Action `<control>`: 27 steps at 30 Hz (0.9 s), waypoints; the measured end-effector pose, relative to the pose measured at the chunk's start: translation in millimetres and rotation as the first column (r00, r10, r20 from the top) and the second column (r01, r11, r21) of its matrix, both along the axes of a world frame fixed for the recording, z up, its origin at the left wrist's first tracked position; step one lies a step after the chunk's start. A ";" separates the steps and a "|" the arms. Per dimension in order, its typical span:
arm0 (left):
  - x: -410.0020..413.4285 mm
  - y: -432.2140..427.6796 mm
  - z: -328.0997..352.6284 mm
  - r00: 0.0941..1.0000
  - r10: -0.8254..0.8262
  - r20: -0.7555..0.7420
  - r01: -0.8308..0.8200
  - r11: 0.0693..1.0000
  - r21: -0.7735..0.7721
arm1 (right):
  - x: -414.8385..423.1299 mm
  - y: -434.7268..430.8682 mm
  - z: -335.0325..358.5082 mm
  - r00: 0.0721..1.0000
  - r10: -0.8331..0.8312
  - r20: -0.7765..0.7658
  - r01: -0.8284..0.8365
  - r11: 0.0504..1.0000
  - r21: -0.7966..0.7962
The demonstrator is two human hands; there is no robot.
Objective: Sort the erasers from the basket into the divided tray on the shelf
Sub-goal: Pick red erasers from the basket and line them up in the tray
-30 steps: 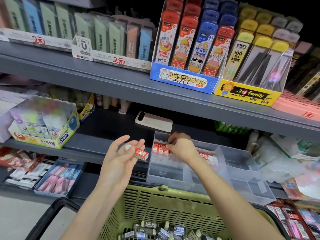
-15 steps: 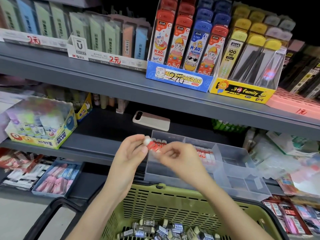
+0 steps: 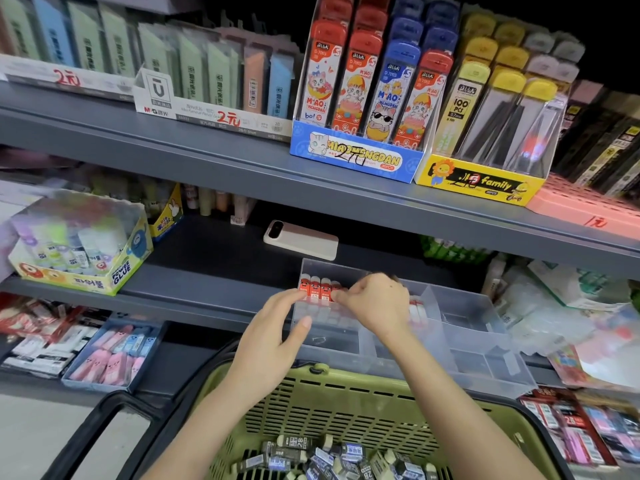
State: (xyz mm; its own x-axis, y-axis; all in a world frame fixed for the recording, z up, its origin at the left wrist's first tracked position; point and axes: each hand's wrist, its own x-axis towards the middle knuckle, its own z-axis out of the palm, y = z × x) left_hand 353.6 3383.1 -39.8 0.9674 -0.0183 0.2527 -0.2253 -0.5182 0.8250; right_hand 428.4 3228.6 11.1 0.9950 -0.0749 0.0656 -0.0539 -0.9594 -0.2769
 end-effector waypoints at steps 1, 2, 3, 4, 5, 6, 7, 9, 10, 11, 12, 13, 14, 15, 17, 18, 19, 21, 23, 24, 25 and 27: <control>0.3 -0.2 0.2 1.000 0.000 0.003 0.000 1.000 0.004 | 0.8 -0.2 -0.7 1.000 0.002 -0.024 -0.002 1.000 0.010; 0.4 -0.6 0.4 1.000 0.000 0.005 0.000 1.000 0.009 | 1.8 -0.6 -0.6 0.998 0.011 -0.056 -0.010 1.000 0.013; 0.3 -0.9 0.6 1.000 0.000 0.006 -0.001 1.000 0.014 | 2.7 -1.7 -0.4 0.996 0.026 -0.091 -0.024 1.000 0.016; 0.0 -0.9 0.8 1.000 0.000 0.007 0.000 1.000 0.019 | 3.4 -3.4 0.0 0.991 0.045 -0.122 -0.042 0.999 0.026; -0.3 -0.7 1.0 1.000 0.002 0.007 -0.002 1.000 0.021 | 3.7 -5.2 0.2 0.988 0.066 -0.137 -0.061 0.997 0.039; -0.5 -0.2 1.1 1.000 0.005 0.007 -0.005 1.000 0.024 | 3.5 -7.0 -0.1 0.988 0.083 -0.130 -0.077 0.996 0.050; -0.6 0.2 1.1 1.000 0.011 0.007 -0.011 1.000 0.027 | 3.5 -8.4 -1.0 0.990 0.094 -0.106 -0.089 0.995 0.054; -0.1 0.4 1.1 1.000 0.021 0.002 -0.021 0.999 0.029 | 4.6 -10.1 -3.0 0.993 0.102 -0.056 -0.101 0.994 0.036; 0.1 0.2 1.0 1.000 0.022 -0.001 -0.022 0.999 0.030 | 5.6 -10.3 -4.3 0.992 0.113 -0.052 -0.112 0.993 0.023; 0.4 -0.1 0.9 1.000 0.020 -0.003 -0.020 0.999 0.031 | 7.0 -10.3 -5.5 0.990 0.127 -0.068 -0.126 0.992 0.017; 0.6 -0.2 0.7 1.000 0.019 -0.002 -0.019 0.999 0.034 | 9.1 -10.7 -5.9 0.985 0.140 -0.097 -0.139 0.990 0.018; 0.9 0.0 0.4 1.000 0.018 -0.001 -0.017 0.999 0.038 | 11.4 -12.3 -5.7 0.980 0.148 -0.130 -0.146 0.989 0.025; 1.1 0.1 0.2 1.000 0.017 -0.002 -0.017 0.999 0.041 | 12.9 -13.9 -4.7 0.976 0.153 -0.155 -0.149 0.988 0.035; 1.3 0.5 0.2 1.000 0.017 -0.005 -0.017 0.999 0.043 | 12.8 -15.6 -3.3 0.974 0.157 -0.162 -0.151 0.987 0.046; 1.1 1.6 1.7 1.000 0.015 -0.014 -0.014 0.999 0.043 | 7.5 -17.8 0.4 0.979 0.166 -0.117 -0.163 0.986 0.036; 0.5 2.4 3.3 1.000 0.013 -0.018 -0.013 0.999 0.043 | 2.0 -18.2 2.2 0.984 0.171 -0.050 -0.171 0.985 0.011; -0.7 3.4 5.0 1.000 0.014 -0.019 -0.013 0.999 0.044 | -6.0 -18.4 3.5 0.983 0.180 0.048 -0.180 0.984 -0.004; -5.0 6.8 8.2 1.000 0.028 -0.011 -0.028 0.999 0.047 | -30.2 -21.6 3.5 0.939 0.211 0.273 -0.246 0.964 0.101; -13.4 11.0 10.0 0.998 0.060 0.002 -0.060 0.996 0.063 | -61.9 -33.1 -1.7 0.872 0.247 0.423 -0.387 0.876 0.288; -19.4 13.2 10.0 0.997 0.075 0.009 -0.075 0.994 0.083 | -79.7 -40.9 -7.4 0.852 0.267 0.451 -0.445 0.823 0.353; -25.9 15.2 9.8 0.996 0.087 0.021 -0.088 0.990 0.107 | -97.2 -49.2 -15.8 0.844 0.286 0.453 -0.475 0.790 0.387; -40.6 18.9 9.1 0.994 0.102 0.045 -0.107 0.983 0.147 | -129.4 -66.5 -40.6 0.859 0.333 0.389 -0.480 0.786 0.389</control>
